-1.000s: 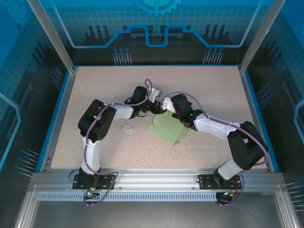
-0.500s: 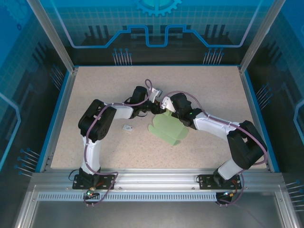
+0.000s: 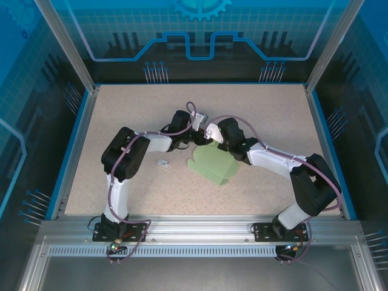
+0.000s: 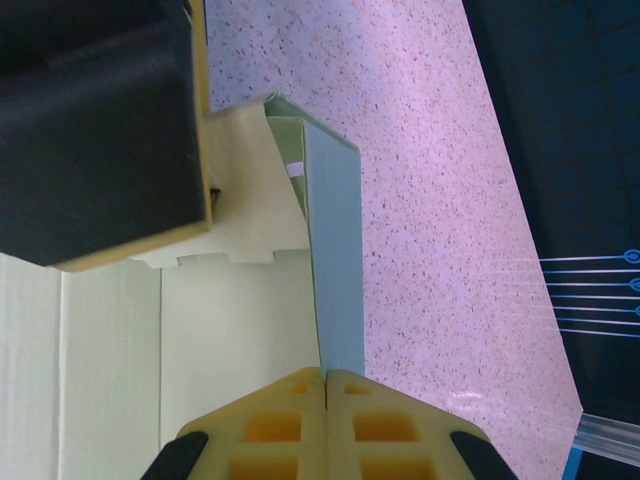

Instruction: Fold the paper box

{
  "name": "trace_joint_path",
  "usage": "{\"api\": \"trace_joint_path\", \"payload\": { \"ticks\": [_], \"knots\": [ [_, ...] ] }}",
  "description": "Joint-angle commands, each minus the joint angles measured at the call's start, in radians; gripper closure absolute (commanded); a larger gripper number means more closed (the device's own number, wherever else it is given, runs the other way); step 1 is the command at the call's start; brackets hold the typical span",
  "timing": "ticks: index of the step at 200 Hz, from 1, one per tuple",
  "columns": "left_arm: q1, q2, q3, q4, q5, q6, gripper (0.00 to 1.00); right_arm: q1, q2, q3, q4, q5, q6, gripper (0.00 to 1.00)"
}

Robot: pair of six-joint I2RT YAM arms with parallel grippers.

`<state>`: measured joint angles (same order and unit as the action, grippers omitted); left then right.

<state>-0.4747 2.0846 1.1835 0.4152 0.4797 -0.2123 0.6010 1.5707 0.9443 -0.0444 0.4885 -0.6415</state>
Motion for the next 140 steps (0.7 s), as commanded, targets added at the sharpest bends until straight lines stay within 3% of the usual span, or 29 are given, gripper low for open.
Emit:
{"api": "trace_joint_path", "payload": {
  "ticks": [1,39,140],
  "knots": [
    [-0.016,0.020,0.033,-0.023,-0.088,-0.016,0.55,-0.001,-0.002,0.007,-0.063,-0.064,0.041,1.00],
    [-0.023,0.005,0.017,-0.023,-0.197,-0.050,0.57,-0.005,-0.003,0.010,-0.075,-0.068,0.059,1.00],
    [-0.037,-0.008,-0.027,0.131,-0.268,-0.169,0.60,-0.019,-0.009,0.020,-0.121,-0.099,0.117,1.00]
  ]
}}
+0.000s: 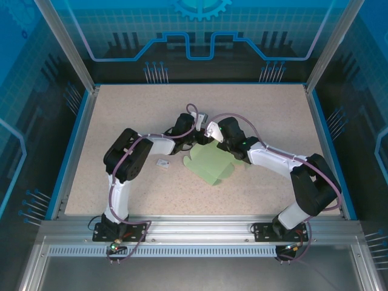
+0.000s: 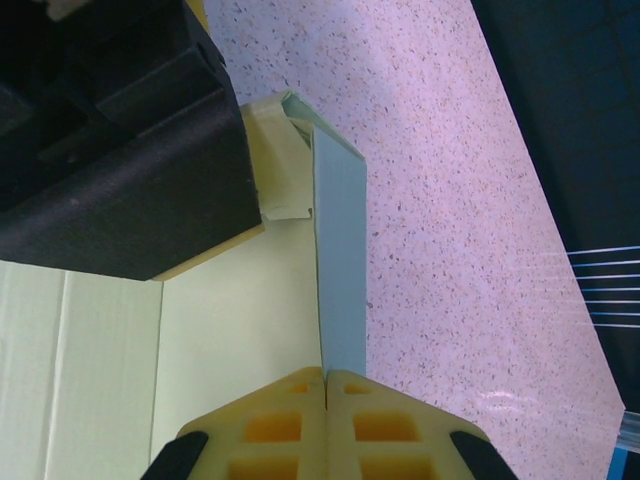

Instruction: Fold the paper box

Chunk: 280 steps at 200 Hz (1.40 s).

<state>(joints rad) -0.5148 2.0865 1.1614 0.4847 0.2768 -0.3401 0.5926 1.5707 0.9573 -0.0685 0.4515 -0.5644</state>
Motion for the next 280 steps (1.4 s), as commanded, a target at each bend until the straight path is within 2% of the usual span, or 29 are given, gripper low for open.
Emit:
{"api": "trace_joint_path", "payload": {
  "ticks": [1,26,89,111,138,160,189,215,280],
  "knots": [
    [0.003,-0.009,-0.005,0.062,-0.065,-0.042,0.60,-0.010,-0.009,0.008,-0.097,-0.063,0.042,1.00],
    [-0.005,-0.012,0.000,0.055,-0.096,-0.043,0.63,-0.011,-0.009,0.018,-0.117,-0.071,0.069,1.00],
    [-0.031,-0.021,-0.011,0.025,-0.268,-0.093,0.71,-0.012,0.000,0.059,-0.175,-0.105,0.180,1.00],
    [-0.045,-0.029,-0.003,-0.009,-0.331,-0.090,0.73,-0.013,0.010,0.077,-0.196,-0.119,0.217,1.00],
    [-0.070,-0.035,0.026,-0.111,-0.465,-0.110,0.76,-0.011,0.027,0.098,-0.221,-0.129,0.250,1.00],
    [-0.080,-0.041,0.026,-0.119,-0.493,-0.118,0.76,-0.013,0.035,0.100,-0.231,-0.114,0.253,1.00],
    [-0.080,-0.046,-0.002,-0.046,-0.443,-0.084,0.74,-0.024,0.038,0.101,-0.238,-0.106,0.250,1.00],
    [-0.066,-0.059,-0.048,0.048,-0.323,-0.034,0.71,-0.042,0.034,0.103,-0.246,-0.108,0.247,1.00],
    [-0.006,-0.098,-0.098,0.061,-0.076,0.059,0.58,-0.067,0.036,0.116,-0.268,-0.131,0.230,1.00]
  ]
}}
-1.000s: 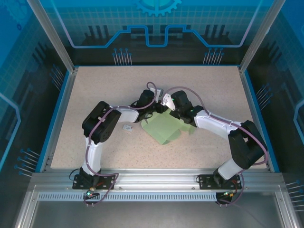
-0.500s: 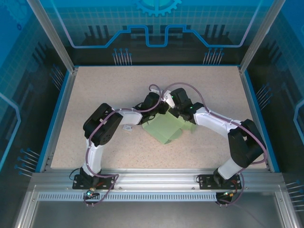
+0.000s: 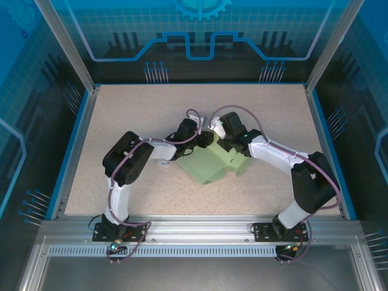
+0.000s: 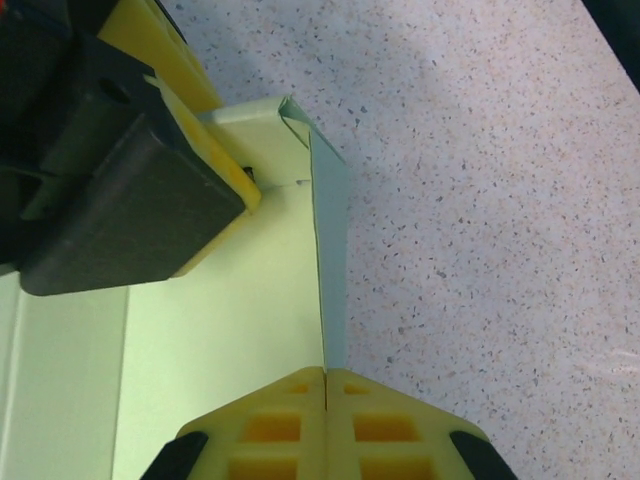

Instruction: Fold the paper box

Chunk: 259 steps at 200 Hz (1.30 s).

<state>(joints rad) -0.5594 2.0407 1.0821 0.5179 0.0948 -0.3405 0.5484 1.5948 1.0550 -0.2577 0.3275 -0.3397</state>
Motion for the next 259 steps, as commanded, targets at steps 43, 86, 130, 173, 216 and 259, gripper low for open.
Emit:
{"api": "trace_joint_path", "payload": {
  "ticks": [43,86,130,173,216,259],
  "knots": [
    [0.058,-0.070,-0.013,-0.018,0.172,0.117,0.52,-0.024,0.017,0.033,-0.092,-0.021,-0.007,1.00],
    [0.064,-0.069,0.024,-0.091,0.213,0.164,0.49,-0.024,0.028,0.055,-0.106,-0.026,-0.021,1.00],
    [0.063,-0.079,0.042,-0.186,0.246,0.218,0.46,-0.028,0.037,0.083,-0.120,-0.028,-0.041,1.00],
    [0.063,-0.066,0.086,-0.331,0.275,0.264,0.46,-0.030,0.040,0.096,-0.118,-0.037,-0.050,1.00],
    [0.060,-0.030,0.132,-0.367,0.282,0.265,0.50,-0.032,0.040,0.092,-0.114,-0.041,-0.050,1.00],
    [0.061,-0.010,0.145,-0.367,0.291,0.266,0.54,-0.033,0.040,0.089,-0.109,-0.042,-0.047,1.00]
  ]
}}
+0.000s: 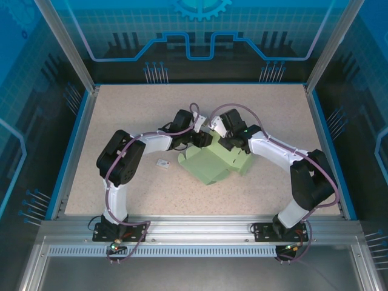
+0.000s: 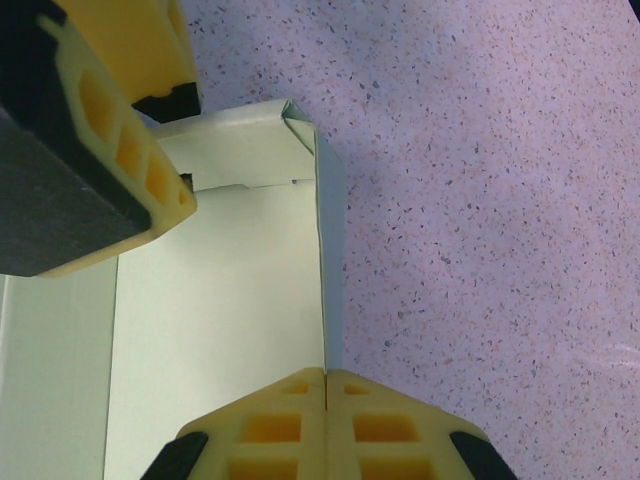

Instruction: Fold the paper box

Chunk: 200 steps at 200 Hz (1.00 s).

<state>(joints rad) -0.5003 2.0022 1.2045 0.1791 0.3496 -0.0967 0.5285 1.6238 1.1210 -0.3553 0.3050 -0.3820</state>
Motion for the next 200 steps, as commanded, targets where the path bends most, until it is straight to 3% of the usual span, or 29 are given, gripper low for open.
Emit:
{"api": "trace_joint_path", "payload": {
  "ticks": [1,67,200],
  "knots": [
    [0.002,0.028,0.022,-0.027,0.037,0.021,0.54,-0.014,0.010,0.023,-0.011,-0.019,-0.005,1.00],
    [0.031,-0.014,-0.061,0.091,0.101,-0.036,0.53,-0.036,-0.006,0.022,-0.015,-0.040,-0.005,1.00],
    [0.021,0.053,0.068,-0.118,0.133,0.055,0.54,-0.044,0.016,0.072,-0.045,-0.089,0.000,1.00]
  ]
}}
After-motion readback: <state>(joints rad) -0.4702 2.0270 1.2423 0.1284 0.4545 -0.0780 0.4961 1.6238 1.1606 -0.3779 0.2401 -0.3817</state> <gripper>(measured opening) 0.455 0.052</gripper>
